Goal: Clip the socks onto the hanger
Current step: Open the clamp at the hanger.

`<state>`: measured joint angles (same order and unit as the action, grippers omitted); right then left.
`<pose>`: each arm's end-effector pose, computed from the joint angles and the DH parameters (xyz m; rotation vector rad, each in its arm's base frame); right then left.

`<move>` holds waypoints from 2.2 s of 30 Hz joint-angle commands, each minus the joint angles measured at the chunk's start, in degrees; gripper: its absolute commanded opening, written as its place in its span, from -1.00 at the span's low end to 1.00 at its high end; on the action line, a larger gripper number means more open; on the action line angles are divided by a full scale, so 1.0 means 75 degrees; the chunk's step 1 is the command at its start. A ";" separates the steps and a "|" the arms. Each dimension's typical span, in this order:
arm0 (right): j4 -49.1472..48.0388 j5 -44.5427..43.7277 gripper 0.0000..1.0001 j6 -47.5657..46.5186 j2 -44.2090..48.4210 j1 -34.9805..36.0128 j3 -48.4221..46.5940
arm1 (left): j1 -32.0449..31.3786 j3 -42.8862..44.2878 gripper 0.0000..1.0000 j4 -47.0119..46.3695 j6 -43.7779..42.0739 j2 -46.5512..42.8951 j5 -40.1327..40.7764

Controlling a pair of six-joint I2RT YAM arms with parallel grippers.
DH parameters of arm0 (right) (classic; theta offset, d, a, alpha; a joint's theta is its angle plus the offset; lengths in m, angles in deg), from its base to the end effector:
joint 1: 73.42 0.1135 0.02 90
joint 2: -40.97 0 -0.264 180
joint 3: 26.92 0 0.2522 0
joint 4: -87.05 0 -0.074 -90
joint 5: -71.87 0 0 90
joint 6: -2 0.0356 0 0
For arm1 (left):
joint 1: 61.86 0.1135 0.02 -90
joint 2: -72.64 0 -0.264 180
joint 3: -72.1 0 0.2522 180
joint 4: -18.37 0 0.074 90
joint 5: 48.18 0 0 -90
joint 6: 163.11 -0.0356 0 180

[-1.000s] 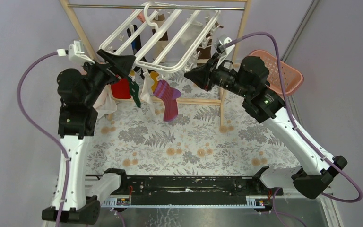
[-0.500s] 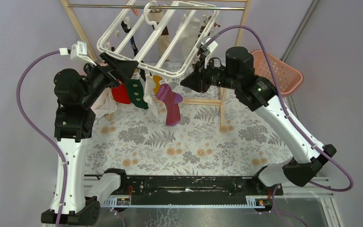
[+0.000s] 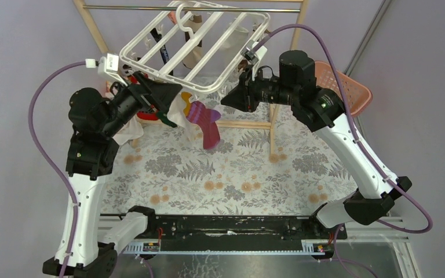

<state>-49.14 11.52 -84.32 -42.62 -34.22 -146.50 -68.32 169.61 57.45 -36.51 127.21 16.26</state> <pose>0.2202 0.2023 0.5098 -0.9164 1.5400 0.9868 0.1547 -0.0330 0.5076 -0.0396 1.5835 -0.9291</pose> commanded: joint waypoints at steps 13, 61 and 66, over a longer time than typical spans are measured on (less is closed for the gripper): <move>0.0193 0.0071 -1.00 -0.0129 -0.0069 0.0012 -0.0092 | -0.3619 -0.0130 0.91 -0.0531 0.0104 0.0397 0.1858; 0.0298 0.0038 -1.00 -0.0349 0.0860 0.0022 0.0997 | -0.5469 0.0353 0.50 -0.2143 -0.0609 0.1826 0.5072; 0.0319 -0.0054 -1.00 -0.0349 0.0800 0.0025 0.1006 | -0.5659 0.0435 0.35 -0.2189 -0.0653 0.1873 0.5189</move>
<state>-49.40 9.14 -86.52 -37.03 -34.59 -139.16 -109.52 170.17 49.39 -40.25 140.67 53.35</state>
